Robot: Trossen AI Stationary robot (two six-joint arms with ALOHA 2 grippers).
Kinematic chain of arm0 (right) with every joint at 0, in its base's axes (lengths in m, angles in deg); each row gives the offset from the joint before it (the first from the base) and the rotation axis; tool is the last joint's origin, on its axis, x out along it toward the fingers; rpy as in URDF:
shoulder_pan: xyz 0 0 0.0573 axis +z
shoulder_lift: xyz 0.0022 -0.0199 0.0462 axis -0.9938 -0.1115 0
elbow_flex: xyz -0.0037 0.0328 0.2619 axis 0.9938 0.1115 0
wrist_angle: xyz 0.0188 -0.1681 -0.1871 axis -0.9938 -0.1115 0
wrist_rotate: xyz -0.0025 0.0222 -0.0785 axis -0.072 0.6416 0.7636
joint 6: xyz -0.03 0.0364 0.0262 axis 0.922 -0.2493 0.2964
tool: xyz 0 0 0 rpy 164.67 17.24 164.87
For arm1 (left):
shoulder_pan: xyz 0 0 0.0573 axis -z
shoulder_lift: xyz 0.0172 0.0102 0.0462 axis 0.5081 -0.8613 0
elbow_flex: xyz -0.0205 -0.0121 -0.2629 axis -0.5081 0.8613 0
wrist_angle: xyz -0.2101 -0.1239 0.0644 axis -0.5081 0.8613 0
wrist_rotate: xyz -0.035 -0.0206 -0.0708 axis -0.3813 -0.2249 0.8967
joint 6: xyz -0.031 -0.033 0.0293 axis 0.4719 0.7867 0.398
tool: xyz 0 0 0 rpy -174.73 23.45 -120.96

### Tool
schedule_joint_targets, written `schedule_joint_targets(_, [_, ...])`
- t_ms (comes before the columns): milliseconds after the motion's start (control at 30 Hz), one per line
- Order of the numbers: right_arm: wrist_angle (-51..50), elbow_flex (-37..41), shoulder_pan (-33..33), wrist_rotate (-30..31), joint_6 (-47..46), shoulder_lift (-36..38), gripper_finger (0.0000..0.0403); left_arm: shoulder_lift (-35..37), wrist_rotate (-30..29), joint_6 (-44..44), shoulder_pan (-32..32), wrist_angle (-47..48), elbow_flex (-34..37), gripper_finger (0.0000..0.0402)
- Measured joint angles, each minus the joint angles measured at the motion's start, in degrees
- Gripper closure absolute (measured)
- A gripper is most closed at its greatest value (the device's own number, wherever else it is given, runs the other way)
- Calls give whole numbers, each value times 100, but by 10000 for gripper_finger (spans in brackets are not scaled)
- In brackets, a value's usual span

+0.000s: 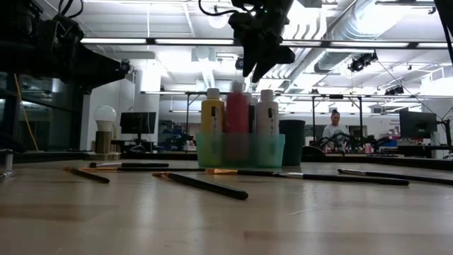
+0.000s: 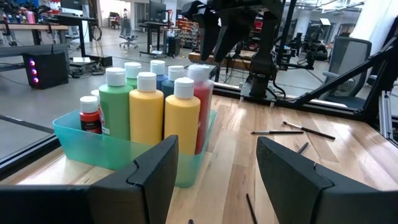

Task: Pick & Place Paint Supplies
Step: Put the pink paint bottle into the green bin, then put the silver paint brush into the green cup

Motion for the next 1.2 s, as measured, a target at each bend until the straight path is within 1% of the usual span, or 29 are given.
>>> schedule_joint_targets(267, [-4,0,39,131,-129,10,215,0,0,0,1,0,0,190])
schedule_joint_targets(400, [-203,0,158,132,-378,221,204,0,0,0,0,0,0,190])
schedule_joint_targets(500, [-719,0,288,100,-780,408,203,0,0,0,2,0,0,190])
schedule_joint_targets(667, [-1862,122,504,84,-1808,661,209,0,0,-1,1,0,0,190])
schedule_joint_targets(733, [-2044,339,573,98,-2106,779,210,0,0,0,2,0,0,190])
schedule_joint_targets(867, [-1831,1020,685,46,-2358,991,211,0,0,0,2,0,0,190])
schedule_joint_targets(1067, [-1057,2251,788,-624,-2339,1195,211,0,0,0,2,0,0,190])
schedule_joint_targets(1200, [-534,2917,856,-682,-2261,1237,211,0,0,0,0,0,0,190])
